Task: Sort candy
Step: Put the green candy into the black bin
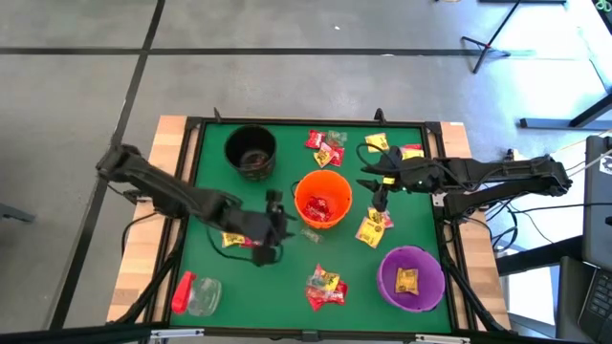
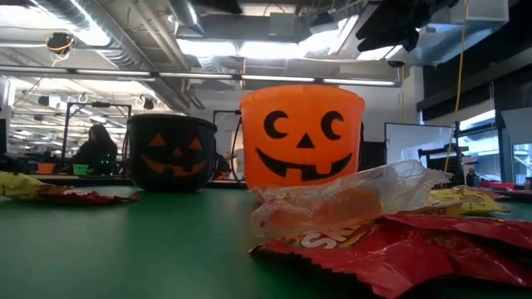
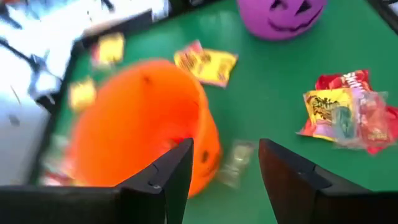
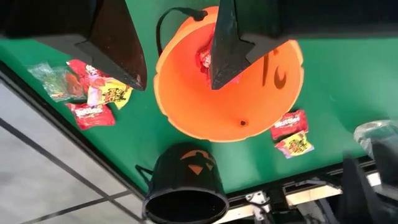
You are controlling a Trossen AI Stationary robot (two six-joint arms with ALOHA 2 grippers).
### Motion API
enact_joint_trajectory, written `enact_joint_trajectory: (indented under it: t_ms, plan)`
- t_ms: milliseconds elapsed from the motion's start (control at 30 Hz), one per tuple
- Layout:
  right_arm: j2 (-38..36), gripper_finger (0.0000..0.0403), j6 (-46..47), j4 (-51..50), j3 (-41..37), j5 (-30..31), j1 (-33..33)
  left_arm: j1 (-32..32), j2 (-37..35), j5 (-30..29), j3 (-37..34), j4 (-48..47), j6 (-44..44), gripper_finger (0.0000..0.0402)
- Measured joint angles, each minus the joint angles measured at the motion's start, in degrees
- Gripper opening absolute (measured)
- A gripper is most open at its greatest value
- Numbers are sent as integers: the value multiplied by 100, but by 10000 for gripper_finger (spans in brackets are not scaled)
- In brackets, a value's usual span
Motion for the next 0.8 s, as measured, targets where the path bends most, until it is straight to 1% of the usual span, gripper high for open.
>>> enact_joint_trajectory:
  t_ms: [100, 167, 267, 333, 467, 533, 667, 800]
  plan:
    - [0, 177, 52, 22, 0, 153, -2, -15, 549, 178, -328, 631, -880, 173]
    - [0, 177, 106, 16, 0, 172, -2, -48, 863, 267, -563, 1249, -1305, 173]
    - [0, 177, 142, -34, 0, 133, -2, -138, 1203, 155, -952, 2475, -1619, 173]
    - [0, 177, 144, -68, 0, 129, 1, -156, 1387, 8, -1221, 2999, -1955, 172]
    - [2, 177, 148, -74, 0, 129, -2, -131, 1619, -350, -1573, 3177, -2641, 172]
    - [2, 177, 150, -74, 0, 129, -2, -142, 1654, -471, -1689, 3200, -2839, 172]
    - [3, 177, 150, -67, 0, 133, 1, -43, 1861, -736, -1766, 3176, -2880, 172]
    - [76, 177, 150, -25, 0, 178, -2, 68, 2180, -744, -1764, 3258, -2822, 172]
